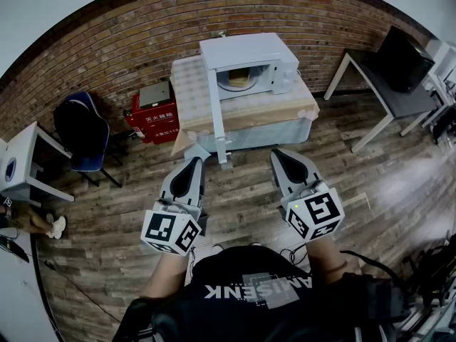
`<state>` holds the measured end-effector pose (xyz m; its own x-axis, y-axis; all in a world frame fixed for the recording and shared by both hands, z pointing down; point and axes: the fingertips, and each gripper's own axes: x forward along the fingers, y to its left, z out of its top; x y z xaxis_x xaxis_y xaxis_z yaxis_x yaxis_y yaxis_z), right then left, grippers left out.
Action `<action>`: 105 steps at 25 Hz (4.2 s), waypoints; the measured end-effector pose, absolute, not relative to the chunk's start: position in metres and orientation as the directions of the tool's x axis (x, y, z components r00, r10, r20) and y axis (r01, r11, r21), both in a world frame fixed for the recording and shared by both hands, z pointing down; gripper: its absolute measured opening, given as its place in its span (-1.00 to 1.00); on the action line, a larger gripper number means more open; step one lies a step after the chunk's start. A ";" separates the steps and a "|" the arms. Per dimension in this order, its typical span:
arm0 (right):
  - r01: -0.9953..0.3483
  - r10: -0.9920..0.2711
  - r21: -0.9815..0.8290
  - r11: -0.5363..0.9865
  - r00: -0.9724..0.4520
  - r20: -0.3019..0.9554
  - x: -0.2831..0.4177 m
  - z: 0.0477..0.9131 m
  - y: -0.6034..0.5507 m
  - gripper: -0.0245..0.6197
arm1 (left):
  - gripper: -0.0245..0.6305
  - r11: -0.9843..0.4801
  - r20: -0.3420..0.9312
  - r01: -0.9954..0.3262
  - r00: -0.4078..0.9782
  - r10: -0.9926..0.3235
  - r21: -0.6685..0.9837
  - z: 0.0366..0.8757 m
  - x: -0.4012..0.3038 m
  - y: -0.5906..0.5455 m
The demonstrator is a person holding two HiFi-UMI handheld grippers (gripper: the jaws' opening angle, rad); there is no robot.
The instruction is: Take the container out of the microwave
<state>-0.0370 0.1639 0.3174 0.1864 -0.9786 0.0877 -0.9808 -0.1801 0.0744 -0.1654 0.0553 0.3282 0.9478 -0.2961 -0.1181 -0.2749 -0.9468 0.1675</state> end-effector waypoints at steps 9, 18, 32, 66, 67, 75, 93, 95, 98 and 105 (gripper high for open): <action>-0.981 -0.979 0.077 -0.181 0.187 0.077 -0.033 0.314 0.164 -0.80 | -0.89 -0.933 -0.112 -0.315 0.935 -0.337 0.172 0.330 -0.176 0.042; -0.981 -0.979 0.103 -0.165 0.176 0.107 -0.047 0.321 0.154 -0.80 | -0.89 -0.938 -0.106 -0.303 0.940 -0.323 0.170 0.334 -0.180 0.042; -0.980 -0.976 0.067 -0.187 0.193 0.102 -0.066 0.327 0.126 -0.80 | -0.89 -0.947 -0.113 -0.262 0.952 -0.285 0.184 0.339 -0.194 0.010; -0.991 -0.983 0.089 -0.101 0.113 0.142 0.061 0.343 0.014 -0.80 | -0.89 -0.926 -0.081 -0.332 0.933 -0.350 0.179 0.346 -0.093 -0.088; -0.992 -0.984 0.087 -0.092 0.104 0.143 0.069 0.343 0.011 -0.80 | -0.89 -0.923 -0.079 -0.340 0.930 -0.358 0.182 0.345 -0.086 -0.091; -0.997 -0.988 0.068 -0.041 0.051 0.146 0.139 0.344 -0.001 -0.80 | -0.89 -0.890 -0.043 -0.416 0.902 -0.431 0.186 0.341 -0.025 -0.109; -0.999 -0.988 0.032 -0.009 0.014 0.154 0.220 0.364 -0.048 -0.80 | -0.89 -0.897 -0.019 -0.414 0.906 -0.422 0.156 0.346 0.060 -0.145; -0.999 -0.987 0.033 -0.028 0.033 0.158 0.215 0.365 -0.060 -0.80 | -0.89 -0.908 -0.025 -0.388 0.918 -0.396 0.159 0.347 0.060 -0.155; -0.997 -0.984 0.068 -0.047 0.058 0.169 0.204 0.367 -0.072 -0.79 | -0.89 -0.917 -0.025 -0.358 0.929 -0.368 0.175 0.353 0.053 -0.169; -0.991 -0.966 0.032 -0.132 0.135 0.218 0.198 0.384 -0.088 -0.79 | -0.89 -0.922 -0.037 -0.318 0.942 -0.334 0.223 0.359 0.033 -0.197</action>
<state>0.1979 -0.0876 0.3841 0.1354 -0.9665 0.2183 -0.9908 -0.1316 0.0319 0.0335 -0.1974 0.3588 0.9418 -0.3341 -0.0375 -0.3180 -0.9216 0.2226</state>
